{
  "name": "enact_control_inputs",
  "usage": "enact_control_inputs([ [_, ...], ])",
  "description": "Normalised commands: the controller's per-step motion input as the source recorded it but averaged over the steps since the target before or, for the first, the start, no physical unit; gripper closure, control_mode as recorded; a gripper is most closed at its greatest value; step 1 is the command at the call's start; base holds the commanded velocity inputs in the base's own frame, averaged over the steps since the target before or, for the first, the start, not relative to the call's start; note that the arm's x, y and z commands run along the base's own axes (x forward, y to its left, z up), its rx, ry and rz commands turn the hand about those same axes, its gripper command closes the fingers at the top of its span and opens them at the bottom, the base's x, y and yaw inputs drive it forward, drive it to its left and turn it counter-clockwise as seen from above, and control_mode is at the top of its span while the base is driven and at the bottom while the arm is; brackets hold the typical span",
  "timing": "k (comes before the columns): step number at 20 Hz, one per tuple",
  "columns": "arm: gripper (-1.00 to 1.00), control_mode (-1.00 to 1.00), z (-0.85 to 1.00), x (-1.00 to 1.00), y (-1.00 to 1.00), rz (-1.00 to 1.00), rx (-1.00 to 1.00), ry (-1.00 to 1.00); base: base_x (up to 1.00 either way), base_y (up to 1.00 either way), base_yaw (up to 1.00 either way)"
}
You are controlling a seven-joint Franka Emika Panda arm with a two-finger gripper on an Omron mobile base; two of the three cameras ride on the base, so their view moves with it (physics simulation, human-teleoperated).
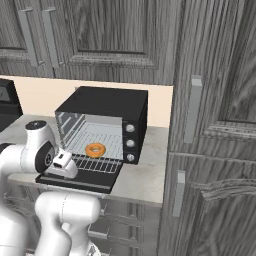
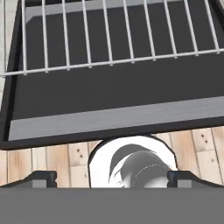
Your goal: Pick up the bagel from the plate, place it on the toaster oven rack, close the door, and set the timer.
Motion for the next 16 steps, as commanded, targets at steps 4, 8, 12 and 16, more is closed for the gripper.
enact_control_inputs([
  [4, -1.0, -1.0, -0.46, 0.04, 0.38, 0.0, 0.0, 0.0, 0.0, 0.0, 0.0],
  [8, -1.0, -1.0, -0.49, 0.13, 0.34, 0.0, 0.0, 0.0, 0.0, 0.0, 0.0],
  [12, -1.0, -1.0, -0.33, 0.27, 0.25, 0.0, 0.0, -0.01, 0.0, 0.0, 0.0],
  [16, -1.0, -1.0, -0.2, 0.44, 0.16, 0.0, 0.0, -0.01, 0.0, 0.0, 0.0],
])
